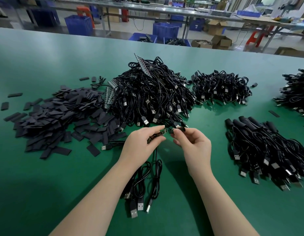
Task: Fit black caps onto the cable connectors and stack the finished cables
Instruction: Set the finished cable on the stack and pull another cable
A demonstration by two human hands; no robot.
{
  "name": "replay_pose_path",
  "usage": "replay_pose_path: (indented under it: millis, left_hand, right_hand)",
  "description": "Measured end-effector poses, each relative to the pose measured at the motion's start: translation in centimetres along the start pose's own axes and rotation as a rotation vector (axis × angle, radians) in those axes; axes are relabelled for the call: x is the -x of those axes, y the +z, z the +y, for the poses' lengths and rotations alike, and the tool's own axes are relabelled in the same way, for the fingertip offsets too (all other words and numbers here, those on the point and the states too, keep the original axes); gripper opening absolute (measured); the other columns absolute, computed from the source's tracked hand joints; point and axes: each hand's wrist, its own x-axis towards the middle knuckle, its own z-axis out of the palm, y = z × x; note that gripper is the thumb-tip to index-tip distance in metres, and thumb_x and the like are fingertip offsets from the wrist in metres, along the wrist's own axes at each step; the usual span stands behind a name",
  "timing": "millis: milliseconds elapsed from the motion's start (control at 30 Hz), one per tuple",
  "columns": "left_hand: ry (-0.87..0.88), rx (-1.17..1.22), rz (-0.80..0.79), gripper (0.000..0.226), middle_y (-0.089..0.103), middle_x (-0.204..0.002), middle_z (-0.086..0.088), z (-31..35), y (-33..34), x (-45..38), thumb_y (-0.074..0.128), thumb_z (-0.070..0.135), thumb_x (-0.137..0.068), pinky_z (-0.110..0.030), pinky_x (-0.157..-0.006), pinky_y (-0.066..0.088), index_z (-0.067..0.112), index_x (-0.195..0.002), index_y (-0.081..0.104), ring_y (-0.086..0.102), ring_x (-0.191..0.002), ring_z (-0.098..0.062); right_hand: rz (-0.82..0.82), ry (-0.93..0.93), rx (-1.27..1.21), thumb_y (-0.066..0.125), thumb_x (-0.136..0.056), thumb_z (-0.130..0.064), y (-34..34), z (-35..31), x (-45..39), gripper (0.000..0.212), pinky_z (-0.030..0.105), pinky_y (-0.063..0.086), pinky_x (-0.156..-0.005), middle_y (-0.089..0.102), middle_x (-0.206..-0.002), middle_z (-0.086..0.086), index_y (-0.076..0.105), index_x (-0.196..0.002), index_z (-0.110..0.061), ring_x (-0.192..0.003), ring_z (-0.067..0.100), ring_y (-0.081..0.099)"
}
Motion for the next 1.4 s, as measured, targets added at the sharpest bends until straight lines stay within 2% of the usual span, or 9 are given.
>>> replay_pose_path:
  millis: [167,300,433,633,867,1000,1167,1333,1400]
  left_hand:
    - [-0.028,0.002,0.007,0.024,0.068,-0.104,0.026,0.0,0.0,-0.14,0.07,0.037,-0.087,-0.026,-0.089,0.052,0.038,-0.111,0.07,0.061,-0.1,0.007]
    - [-0.027,-0.019,0.001,0.022,0.068,-0.101,0.025,-0.03,0.03,-0.14,0.07,0.034,-0.086,-0.027,-0.087,0.052,0.041,-0.107,0.07,0.06,-0.098,0.006]
    - [-0.021,-0.022,-0.005,0.024,0.069,-0.103,0.023,-0.09,0.01,-0.13,0.069,0.033,-0.086,-0.031,-0.088,0.053,0.04,-0.109,0.07,0.061,-0.099,0.003]
    - [-0.019,0.003,-0.029,0.024,0.069,-0.103,0.026,-0.18,0.01,-0.15,0.07,0.034,-0.086,-0.03,-0.089,0.053,0.042,-0.109,0.07,0.061,-0.1,0.005]
    - [-0.005,0.038,-0.027,0.026,0.068,-0.099,0.031,-0.08,-0.08,-0.03,0.063,0.044,-0.081,-0.025,-0.087,0.053,0.043,-0.106,0.069,0.061,-0.097,0.009]
    - [0.001,0.026,-0.02,0.031,0.067,-0.096,0.033,0.1,-0.22,0.03,0.068,0.035,-0.084,-0.026,-0.081,0.054,0.056,-0.106,0.059,0.063,-0.092,0.007]
    - [-0.009,0.052,-0.04,0.023,0.068,-0.094,0.031,-0.2,-0.15,-0.02,0.067,0.035,-0.085,-0.03,-0.081,0.055,0.047,-0.105,0.069,0.064,-0.091,0.005]
    - [0.008,0.047,-0.031,0.027,0.067,-0.096,0.033,0.04,-0.21,-0.01,0.067,0.037,-0.086,-0.03,-0.082,0.055,0.054,-0.106,0.062,0.064,-0.093,0.006]
    - [0.0,0.05,-0.029,0.028,0.067,-0.096,0.032,0.02,-0.18,-0.03,0.066,0.037,-0.085,-0.03,-0.081,0.056,0.053,-0.107,0.062,0.064,-0.091,0.005]
  right_hand:
    - [-0.025,-0.018,-0.038,0.074,-0.086,-0.007,-0.07,-0.25,0.02,0.026,0.022,0.057,-0.07,0.076,-0.081,0.003,0.075,-0.071,-0.027,-0.08,0.018,0.073]
    - [-0.042,0.018,-0.075,0.073,-0.087,-0.006,0.09,-0.04,0.17,0.02,0.023,0.058,-0.07,0.076,-0.081,0.006,0.073,-0.074,-0.021,-0.079,0.017,0.073]
    - [-0.076,-0.016,-0.005,0.073,-0.087,-0.006,0.05,0.07,0.22,0.008,0.022,0.058,-0.07,0.076,-0.08,0.004,0.071,-0.081,-0.011,-0.074,0.012,0.072]
    - [-0.071,-0.083,0.05,0.073,-0.085,-0.002,-0.01,-0.13,0.33,0.015,0.02,0.056,-0.07,0.076,-0.08,-0.002,0.072,-0.08,-0.016,-0.073,0.009,0.07]
    - [-0.083,-0.104,0.112,0.075,-0.084,-0.002,-0.07,-0.11,0.32,0.017,0.024,0.058,-0.079,0.076,-0.088,-0.003,0.072,-0.085,-0.019,-0.084,0.012,0.073]
    - [-0.143,-0.085,0.123,0.074,-0.085,-0.004,-0.39,-0.17,0.07,0.018,0.023,0.057,-0.077,0.077,-0.087,-0.002,0.072,-0.086,-0.022,-0.081,0.013,0.073]
    - [-0.167,-0.036,0.085,0.073,-0.086,-0.004,-0.43,-0.23,-0.07,0.021,0.026,0.059,-0.075,0.076,-0.083,0.001,0.072,-0.082,-0.024,-0.08,0.016,0.073]
    - [-0.125,-0.065,0.093,0.074,-0.085,-0.004,-0.26,-0.14,0.05,0.017,0.019,0.055,-0.071,0.076,-0.083,0.0,0.071,-0.085,-0.02,-0.074,0.01,0.071]
    - [-0.137,-0.045,0.074,0.074,-0.085,-0.004,-0.28,-0.11,0.05,0.017,0.024,0.058,-0.073,0.076,-0.083,0.002,0.071,-0.084,-0.021,-0.077,0.015,0.073]
